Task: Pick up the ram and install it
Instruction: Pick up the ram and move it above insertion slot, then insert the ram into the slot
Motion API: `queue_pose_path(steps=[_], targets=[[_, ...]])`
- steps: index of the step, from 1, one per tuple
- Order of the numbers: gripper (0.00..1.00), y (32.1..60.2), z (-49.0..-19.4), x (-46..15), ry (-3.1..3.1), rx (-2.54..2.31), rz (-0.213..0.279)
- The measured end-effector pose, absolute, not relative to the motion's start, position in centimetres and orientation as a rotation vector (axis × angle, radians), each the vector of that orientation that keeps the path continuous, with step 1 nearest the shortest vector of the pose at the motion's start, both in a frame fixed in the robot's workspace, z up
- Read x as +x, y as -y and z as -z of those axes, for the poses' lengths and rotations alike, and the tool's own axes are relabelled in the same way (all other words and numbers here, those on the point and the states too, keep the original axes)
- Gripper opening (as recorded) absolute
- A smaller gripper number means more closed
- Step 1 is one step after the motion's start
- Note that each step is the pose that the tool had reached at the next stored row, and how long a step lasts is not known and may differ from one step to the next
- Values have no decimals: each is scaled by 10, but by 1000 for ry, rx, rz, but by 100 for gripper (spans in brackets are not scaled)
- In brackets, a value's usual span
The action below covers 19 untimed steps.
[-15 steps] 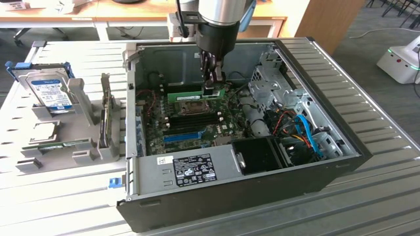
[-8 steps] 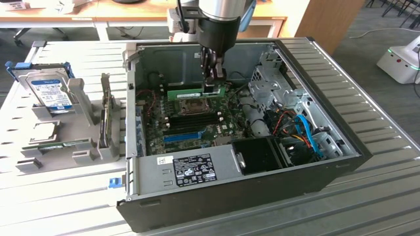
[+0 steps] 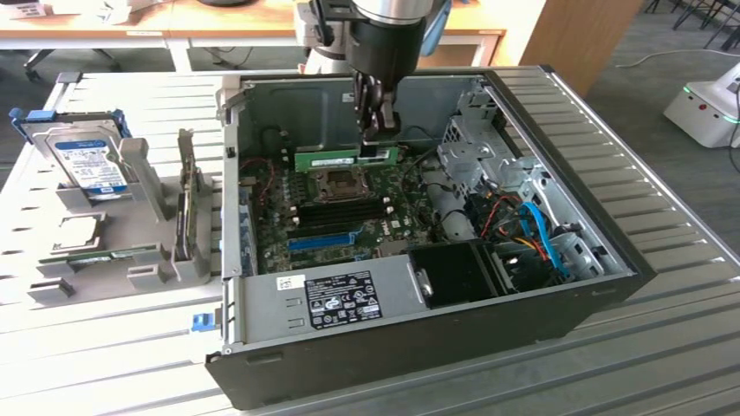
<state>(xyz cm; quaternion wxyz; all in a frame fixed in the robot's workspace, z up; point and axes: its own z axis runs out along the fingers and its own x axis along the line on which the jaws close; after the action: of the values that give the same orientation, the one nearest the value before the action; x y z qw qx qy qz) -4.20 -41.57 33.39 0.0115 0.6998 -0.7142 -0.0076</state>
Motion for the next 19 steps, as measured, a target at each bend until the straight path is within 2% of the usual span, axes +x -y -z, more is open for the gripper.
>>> queue_pose_path(steps=[19], targets=[[12, 416, -332, -42, 2227, 2182, 24]])
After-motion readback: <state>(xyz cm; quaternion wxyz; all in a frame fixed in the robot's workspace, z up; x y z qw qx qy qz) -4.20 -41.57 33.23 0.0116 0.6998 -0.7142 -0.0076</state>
